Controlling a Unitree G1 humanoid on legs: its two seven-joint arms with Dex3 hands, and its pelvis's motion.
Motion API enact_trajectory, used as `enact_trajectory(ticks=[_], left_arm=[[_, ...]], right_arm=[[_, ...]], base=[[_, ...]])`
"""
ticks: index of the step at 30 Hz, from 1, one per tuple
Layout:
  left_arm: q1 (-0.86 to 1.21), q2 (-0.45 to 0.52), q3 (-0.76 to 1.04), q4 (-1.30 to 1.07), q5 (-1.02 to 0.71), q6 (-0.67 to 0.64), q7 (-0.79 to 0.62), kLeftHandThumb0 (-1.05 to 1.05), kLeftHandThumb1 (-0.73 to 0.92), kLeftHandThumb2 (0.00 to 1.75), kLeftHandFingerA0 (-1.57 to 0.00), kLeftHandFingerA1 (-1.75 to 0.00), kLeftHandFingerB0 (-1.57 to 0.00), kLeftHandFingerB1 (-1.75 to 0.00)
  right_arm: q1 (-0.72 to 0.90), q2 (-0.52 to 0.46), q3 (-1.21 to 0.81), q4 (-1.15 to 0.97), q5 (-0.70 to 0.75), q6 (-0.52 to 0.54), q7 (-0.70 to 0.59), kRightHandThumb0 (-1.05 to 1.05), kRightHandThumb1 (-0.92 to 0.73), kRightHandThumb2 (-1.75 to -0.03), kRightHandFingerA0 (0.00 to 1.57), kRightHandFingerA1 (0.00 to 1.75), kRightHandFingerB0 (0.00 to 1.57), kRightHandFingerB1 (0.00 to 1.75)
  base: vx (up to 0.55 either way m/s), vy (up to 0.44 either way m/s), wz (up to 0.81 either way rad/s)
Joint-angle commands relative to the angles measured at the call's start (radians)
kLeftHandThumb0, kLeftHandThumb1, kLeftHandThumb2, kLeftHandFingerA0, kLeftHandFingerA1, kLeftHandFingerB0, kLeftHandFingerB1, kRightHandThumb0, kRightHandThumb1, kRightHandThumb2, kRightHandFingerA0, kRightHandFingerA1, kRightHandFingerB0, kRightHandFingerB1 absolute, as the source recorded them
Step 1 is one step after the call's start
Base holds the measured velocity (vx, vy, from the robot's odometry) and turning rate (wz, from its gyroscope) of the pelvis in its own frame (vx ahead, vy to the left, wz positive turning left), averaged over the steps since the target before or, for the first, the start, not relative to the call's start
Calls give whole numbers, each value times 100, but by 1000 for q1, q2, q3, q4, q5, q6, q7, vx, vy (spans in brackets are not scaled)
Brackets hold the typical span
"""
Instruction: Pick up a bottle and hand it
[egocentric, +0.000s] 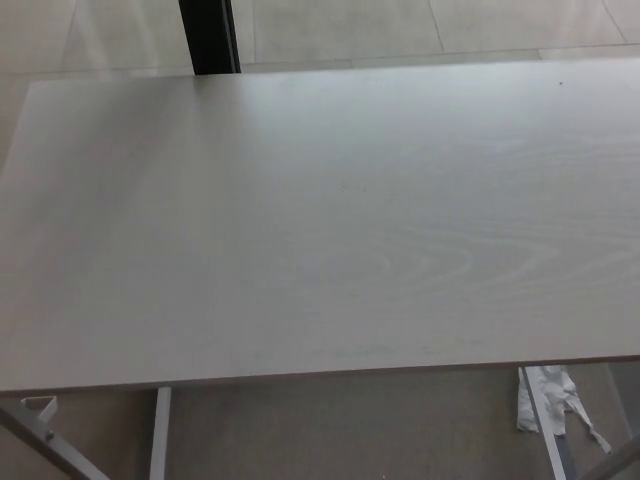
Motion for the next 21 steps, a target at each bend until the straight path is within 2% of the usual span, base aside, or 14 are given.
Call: enact_trajectory(ticks=[1,2,3,4,6,7,11,12,14,17,18,19,20,21], left_arm=[[-93,-12,-154,209,12,-82,-184,-71,57,57,-58,-81,-38,-45],[-97,-10,-162,224,9,-88,-184,-71,57,57,-58,-81,-38,-45],[-97,-36,-218,235,32,-52,-190,-66,60,58,-49,-83,-33,-46],[-83,-34,-296,232,80,-55,-207,-67,49,89,-49,-78,-28,-53],[-72,31,-336,250,90,-52,-234,-58,44,87,-47,-76,-30,-53],[-28,29,-362,215,96,-58,-240,-56,55,56,-49,-76,-43,-45],[-39,26,-338,258,17,-81,-283,-64,55,57,-44,-79,-49,-46],[-54,22,-303,283,-14,-68,-261,-65,55,57,-63,-74,-39,-47],[-59,33,-274,313,-44,-62,-288,-64,57,57,-59,-76,-34,-49],[-57,42,-272,328,-46,-62,-309,-62,59,58,-56,-74,-28,-48],[-47,52,-304,338,-7,-87,-299,-72,65,59,-68,-66,-30,-45],[-33,62,-337,345,30,-118,-292,-72,65,59,-68,-66,-30,-45],[-37,70,-352,368,38,-121,-286,-75,64,59,-70,-64,-31,-44],[-21,90,-392,365,66,-125,-295,-81,66,60,-71,-60,-37,-43]], right_arm=[[-16,-56,-21,3,21,-63,63,-56,-43,-86,70,82,32,53],[-16,-56,-22,3,21,-63,64,-56,-43,-86,70,82,32,53],[-11,-40,-27,-4,31,-57,64,-52,-57,-57,72,93,40,40],[-12,-38,-27,-4,30,-54,61,-52,-58,-56,73,89,40,40],[-23,14,-12,3,27,-71,48,-49,-59,-57,73,87,40,40],[11,10,-20,-7,35,-71,57,-48,-59,-57,70,84,39,39],[30,-13,-23,-9,32,-84,72,-48,-60,-58,70,81,38,40],[27,-14,-25,-13,34,-70,70,-47,-60,-58,73,85,39,40],[19,-7,-28,-18,37,-61,68,-48,-59,-58,73,93,41,40],[30,-4,-32,-21,36,-73,72,-48,-59,-57,71,84,40,40],[33,-8,-28,-19,30,-87,82,-56,-44,-86,67,82,33,55],[35,-8,-26,-20,27,-86,79,-56,-44,-86,67,82,33,55],[31,-9,-26,-14,25,-83,75,-52,-58,-58,69,82,39,42],[27,-8,-32,-6,33,-72,81,-59,-43,-87,75,92,34,55]], base=[[0,0,0],[0,0,0],[0,0,0],[0,0,0],[0,0,0],[0,0,0],[0,0,0],[0,0,0],[0,0,0],[0,0,0],[0,0,0],[0,0,0],[0,0,0],[0,0,0]])
